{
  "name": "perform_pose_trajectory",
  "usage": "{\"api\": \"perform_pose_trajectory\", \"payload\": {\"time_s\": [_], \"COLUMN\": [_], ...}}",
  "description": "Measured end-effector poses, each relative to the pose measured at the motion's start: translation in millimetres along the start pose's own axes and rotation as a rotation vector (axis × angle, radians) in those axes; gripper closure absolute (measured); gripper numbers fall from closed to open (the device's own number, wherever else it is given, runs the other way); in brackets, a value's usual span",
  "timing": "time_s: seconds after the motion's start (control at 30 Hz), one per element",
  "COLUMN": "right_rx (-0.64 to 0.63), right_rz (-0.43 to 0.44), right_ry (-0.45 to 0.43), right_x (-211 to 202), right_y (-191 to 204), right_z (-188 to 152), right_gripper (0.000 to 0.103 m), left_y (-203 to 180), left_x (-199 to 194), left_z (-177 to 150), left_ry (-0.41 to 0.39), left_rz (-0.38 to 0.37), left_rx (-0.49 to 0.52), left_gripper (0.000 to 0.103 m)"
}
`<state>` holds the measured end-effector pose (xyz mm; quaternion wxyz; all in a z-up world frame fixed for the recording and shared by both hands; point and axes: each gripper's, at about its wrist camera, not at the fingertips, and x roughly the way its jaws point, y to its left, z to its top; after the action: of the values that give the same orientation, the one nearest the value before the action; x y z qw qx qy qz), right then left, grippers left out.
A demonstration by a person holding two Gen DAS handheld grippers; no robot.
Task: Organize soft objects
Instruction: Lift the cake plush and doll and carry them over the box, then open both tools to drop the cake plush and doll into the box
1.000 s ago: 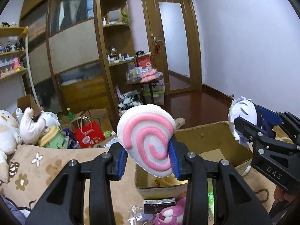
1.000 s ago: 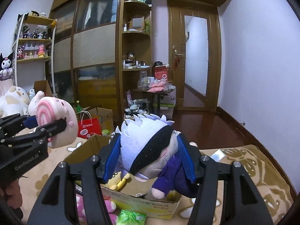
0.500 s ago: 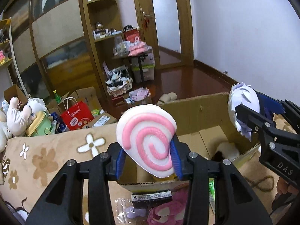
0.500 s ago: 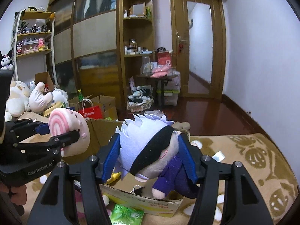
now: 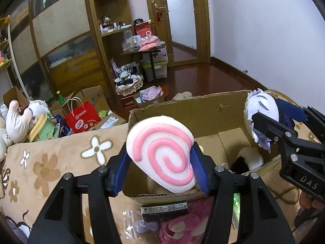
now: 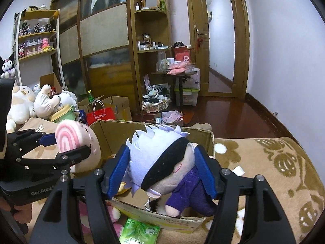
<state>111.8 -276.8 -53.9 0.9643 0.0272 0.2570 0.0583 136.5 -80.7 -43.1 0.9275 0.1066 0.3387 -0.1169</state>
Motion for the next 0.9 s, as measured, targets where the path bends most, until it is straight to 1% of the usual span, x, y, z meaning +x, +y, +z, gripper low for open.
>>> {"api": "perform_pose_trajectory", "payload": {"time_s": [0.07,0.1,0.17,0.2,0.23,0.27,0.3,0.37,0.43,0.5,0.53,0.57,0.77,0.9], "right_rx": [0.007,0.01,0.011,0.014,0.019,0.029,0.035,0.043,0.042,0.041,0.042,0.043,0.054,0.049], "right_rz": [-0.002,-0.001,-0.002,-0.002,-0.003,-0.004,-0.005,-0.011,-0.013,-0.013,-0.014,-0.015,-0.008,-0.008], "right_ry": [-0.007,-0.009,-0.008,-0.008,-0.008,-0.007,-0.006,0.0,0.006,0.009,0.008,0.007,0.022,0.034], "right_x": [0,0,0,0,-1,-1,-2,-3,-6,-9,-12,-15,-27,-36], "right_y": [-1,-1,-1,-2,-2,-3,-3,-2,-1,1,2,3,8,14], "right_z": [1,1,1,1,1,1,1,0,0,-1,-1,-2,-7,-12], "right_gripper": [0.025,0.024,0.023,0.023,0.019,0.014,0.013,0.012,0.012,0.009,0.005,0.003,0.0,0.0], "left_y": [1,2,3,4,5,7,8,10,12,15,17,19,27,34], "left_x": [-4,-7,-11,-13,-14,-15,-14,-14,-15,-17,-19,-21,-28,-35], "left_z": [0,1,3,3,4,4,4,5,6,6,5,5,1,-7], "left_ry": [-0.011,-0.022,-0.033,-0.038,-0.04,-0.04,-0.031,-0.006,-0.003,0.003,0.006,0.01,0.055,0.099], "left_rz": [0.01,0.01,0.014,0.02,0.025,0.03,0.032,0.031,0.044,0.046,0.046,0.047,0.053,0.038], "left_rx": [-0.006,-0.008,-0.012,-0.015,-0.02,-0.024,-0.027,-0.018,-0.007,-0.008,-0.015,-0.02,-0.027,-0.065], "left_gripper": [0.032,0.03,0.021,0.019,0.016,0.015,0.015,0.015,0.014,0.01,0.006,0.006,0.005,0.005]}}
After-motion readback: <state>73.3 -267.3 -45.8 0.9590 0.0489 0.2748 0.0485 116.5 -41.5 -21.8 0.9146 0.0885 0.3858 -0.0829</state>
